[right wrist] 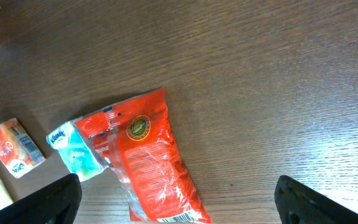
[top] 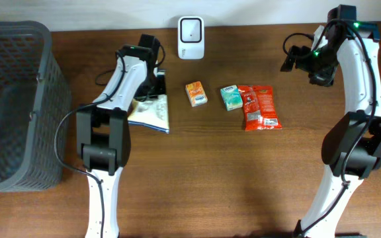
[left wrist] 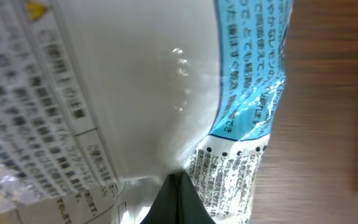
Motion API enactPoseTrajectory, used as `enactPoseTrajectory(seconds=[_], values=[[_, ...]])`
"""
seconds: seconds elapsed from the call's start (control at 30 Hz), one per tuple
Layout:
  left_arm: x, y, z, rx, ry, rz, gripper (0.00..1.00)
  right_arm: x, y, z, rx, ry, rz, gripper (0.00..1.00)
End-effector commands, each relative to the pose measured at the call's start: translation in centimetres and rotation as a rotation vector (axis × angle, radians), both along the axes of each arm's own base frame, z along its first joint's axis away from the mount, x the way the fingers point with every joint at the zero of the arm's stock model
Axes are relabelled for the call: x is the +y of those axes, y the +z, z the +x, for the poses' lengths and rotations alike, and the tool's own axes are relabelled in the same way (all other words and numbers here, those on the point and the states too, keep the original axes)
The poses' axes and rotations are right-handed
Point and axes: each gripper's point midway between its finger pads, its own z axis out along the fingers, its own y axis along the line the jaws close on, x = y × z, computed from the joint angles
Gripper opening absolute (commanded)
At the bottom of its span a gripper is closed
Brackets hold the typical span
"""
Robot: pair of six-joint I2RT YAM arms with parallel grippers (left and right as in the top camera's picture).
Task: Scan the item barcode
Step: 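Lower the flipped yellow bag onto the table left of the orange pack, then grasp the green Kleenex tissue pack with the left gripper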
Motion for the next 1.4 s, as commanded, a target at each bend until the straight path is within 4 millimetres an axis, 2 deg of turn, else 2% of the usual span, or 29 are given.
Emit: enactPoseTrajectory(seconds=[0.0, 0.07, 0.13, 0.2, 0.27, 0.33, 0.43, 0.57, 0.7, 0.77, 0.83, 0.9, 0.93, 0.97, 1.0, 1.03, 1.1, 1.17, 1.2, 1.23, 1.27, 1.3, 1.33, 1.37], values=[[-5.0, -2.7, -1.8, 0.075, -0.080, -0.158, 0.00, 0.0, 1.2, 0.2, -0.027, -0.007, -0.012, 0.99], [-5.0, -2.3, -2.0, 0.080, -0.079, -0.157, 0.00, 0.0, 1.2, 0.2, -0.027, -0.007, -0.012, 0.99], [-4.0, -0.3, -1.4, 0.070, -0.059, -0.147, 0.00, 0.0, 1.2, 0.2, -0.027, -0.007, -0.012, 0.99], [-2.0, 1.9, -0.9, 0.052, -0.018, -0.086, 0.00, 0.0, 1.2, 0.2, -0.027, -0.007, -0.012, 0.99], [1.3, 3.8, -0.8, 0.044, 0.057, 0.053, 0.00, 0.0, 1.2, 0.2, -0.027, -0.007, -0.012, 0.99], [3.0, 3.7, -0.9, 0.044, 0.067, 0.134, 0.00, 0.0, 1.2, 0.2, -0.027, -0.007, -0.012, 0.99], [3.1, 3.0, -1.4, 0.067, 0.064, 0.141, 0.00, 0.0, 1.2, 0.2, -0.027, -0.007, -0.012, 0.99], [3.5, 1.0, -2.5, 0.110, 0.063, 0.159, 0.00, 0.0, 1.2, 0.2, -0.026, -0.007, -0.011, 0.99], [3.9, 0.7, -2.3, 0.099, 0.059, 0.184, 0.00, 0.0, 1.2, 0.2, -0.027, -0.007, -0.012, 0.99], [5.6, 2.1, -2.1, 0.081, 0.055, 0.283, 0.00, 0.0, 1.2, 0.2, -0.027, -0.007, -0.012, 0.99], [5.9, 5.3, -1.4, 0.050, 0.060, 0.297, 0.00, 0.0, 1.2, 0.2, -0.027, -0.007, -0.012, 0.99], [5.3, 9.2, -0.3, -0.020, 0.068, 0.264, 0.00, 0.0, 1.2, 0.2, -0.027, -0.007, -0.012, 0.99], [3.9, 11.8, 0.3, -0.069, 0.068, 0.177, 0.00, 0.0, 1.2, 0.2, -0.027, -0.007, -0.012, 0.98], [2.8, 13.0, 0.6, -0.092, 0.063, 0.110, 0.00, 0.0, 1.2, 0.2, -0.027, -0.007, -0.012, 0.99], [0.7, 14.5, 0.8, -0.120, 0.046, -0.006, 0.00, 0.0, 1.2, 0.2, -0.027, -0.007, -0.012, 0.99], [-1.3, 15.0, 0.9, -0.129, 0.022, -0.090, 0.00, 0.0, 1.2, 0.2, -0.027, -0.007, -0.012, 0.99], [-3.4, 14.4, 0.8, -0.119, -0.014, -0.129, 0.02, 0.0, 1.2, 0.2, -0.027, -0.007, -0.012, 0.99], [-5.0, 13.0, 0.3, -0.097, -0.046, -0.123, 0.19, 0.0, 1.2, 0.2, -0.027, -0.007, -0.012, 0.99], [-6.5, 11.5, -0.2, -0.079, -0.076, -0.119, 0.31, 0.0, 1.2, 0.2, -0.027, -0.007, -0.012, 0.99], [-7.4, 10.6, -0.5, -0.070, -0.094, -0.117, 0.37, 0.0, 1.2, 0.2, -0.027, -0.007, -0.012, 0.99], [-8.2, 9.7, -0.6, -0.066, -0.109, -0.117, 0.39, 0.0, 1.2, 0.2, -0.027, -0.007, -0.012, 0.99], [-9.5, 7.8, -0.8, -0.069, -0.135, -0.109, 0.49, 0.0, 1.2, 0.2, -0.027, -0.007, -0.012, 0.99], [-10.0, 7.0, -0.7, -0.073, -0.143, -0.106, 0.54, 0.0, 1.2, 0.2, -0.027, -0.007, -0.012, 0.99], [-10.6, 6.1, -0.6, -0.081, -0.153, -0.110, 0.54, 0.0, 1.2, 0.2, -0.027, -0.007, -0.012, 0.99]])
